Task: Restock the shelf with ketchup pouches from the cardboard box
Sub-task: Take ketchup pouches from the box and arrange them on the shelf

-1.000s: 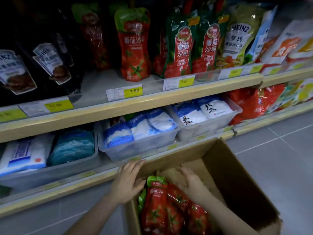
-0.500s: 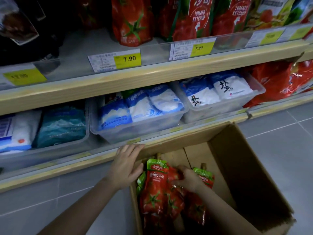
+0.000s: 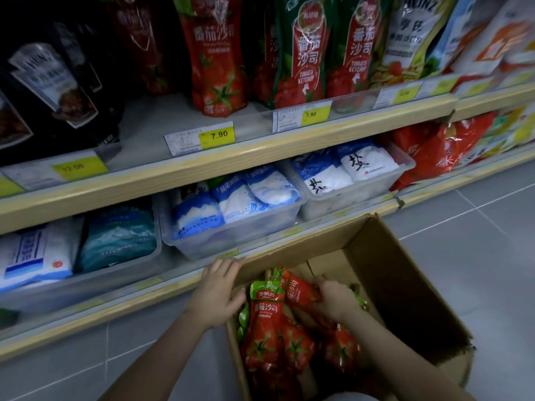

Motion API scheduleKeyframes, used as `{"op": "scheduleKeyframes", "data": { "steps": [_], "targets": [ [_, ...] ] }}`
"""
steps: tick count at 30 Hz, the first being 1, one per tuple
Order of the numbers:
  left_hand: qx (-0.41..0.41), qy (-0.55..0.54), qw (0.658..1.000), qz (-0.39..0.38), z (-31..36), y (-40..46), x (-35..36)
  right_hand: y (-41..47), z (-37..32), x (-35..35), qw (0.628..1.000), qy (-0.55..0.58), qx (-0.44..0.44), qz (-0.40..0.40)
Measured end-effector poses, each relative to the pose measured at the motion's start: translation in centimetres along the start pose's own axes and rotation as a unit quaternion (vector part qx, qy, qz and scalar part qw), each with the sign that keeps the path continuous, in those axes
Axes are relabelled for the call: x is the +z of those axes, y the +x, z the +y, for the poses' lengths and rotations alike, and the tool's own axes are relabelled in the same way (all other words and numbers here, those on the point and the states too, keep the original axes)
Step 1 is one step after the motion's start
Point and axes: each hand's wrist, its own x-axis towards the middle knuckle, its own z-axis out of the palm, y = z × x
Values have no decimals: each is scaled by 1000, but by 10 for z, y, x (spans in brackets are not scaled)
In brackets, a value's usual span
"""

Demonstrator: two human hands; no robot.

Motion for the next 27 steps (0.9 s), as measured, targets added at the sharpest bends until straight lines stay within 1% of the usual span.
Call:
{"op": "scheduleKeyframes", "data": {
  "steps": [4, 7, 9, 10, 11, 12, 13, 14, 16, 17, 18, 21, 23, 25, 27],
  "targets": [
    [-9, 42, 998, -53, -2, 1, -2, -23, 10, -32, 999, -2, 27, 36],
    [-26, 60, 993, -100, 0, 6, -10, -42, 18, -56, 997, 49, 20, 49],
    [-23, 73, 992, -98, 7, 13, -18, -55, 19, -71, 992, 110, -5, 55],
    [-27, 68, 994, -77, 14, 19, -23, -60, 18, -77, 987, 150, -20, 57],
    [-41, 36, 998, -42, 22, 25, -28, -65, 16, -82, 979, 190, -34, 58],
    [-70, -26, 997, -2, 33, 31, -35, -70, 12, -87, 971, 229, -48, 59],
    [-104, -115, 988, 27, 45, 37, -43, -74, 8, -91, 960, 266, -62, 59],
    [-133, -210, 968, 32, 56, 43, -51, -79, 3, -95, 948, 302, -77, 59],
    [-152, -369, 917, 7, 76, 54, -67, -84, -9, -100, 928, 354, -104, 59],
    [-150, -413, 898, 8, 83, 59, -74, -86, -14, -102, 923, 364, -113, 58],
    [-139, -431, 891, 20, 87, 63, -82, -87, -19, -103, 918, 372, -122, 55],
    [-90, -417, 904, 39, 95, 72, -105, -87, -29, -104, 911, 386, -134, 66],
    [-53, -395, 917, 30, 103, 77, -120, -85, -37, -104, 921, 354, -137, 91],
    [-8, -357, 934, 27, 113, 83, -135, -80, -49, -104, 928, 320, -130, 141],
    [30, -326, 944, 34, 123, 88, -148, -78, -62, -107, 919, 320, -104, 203]
  ]
}}
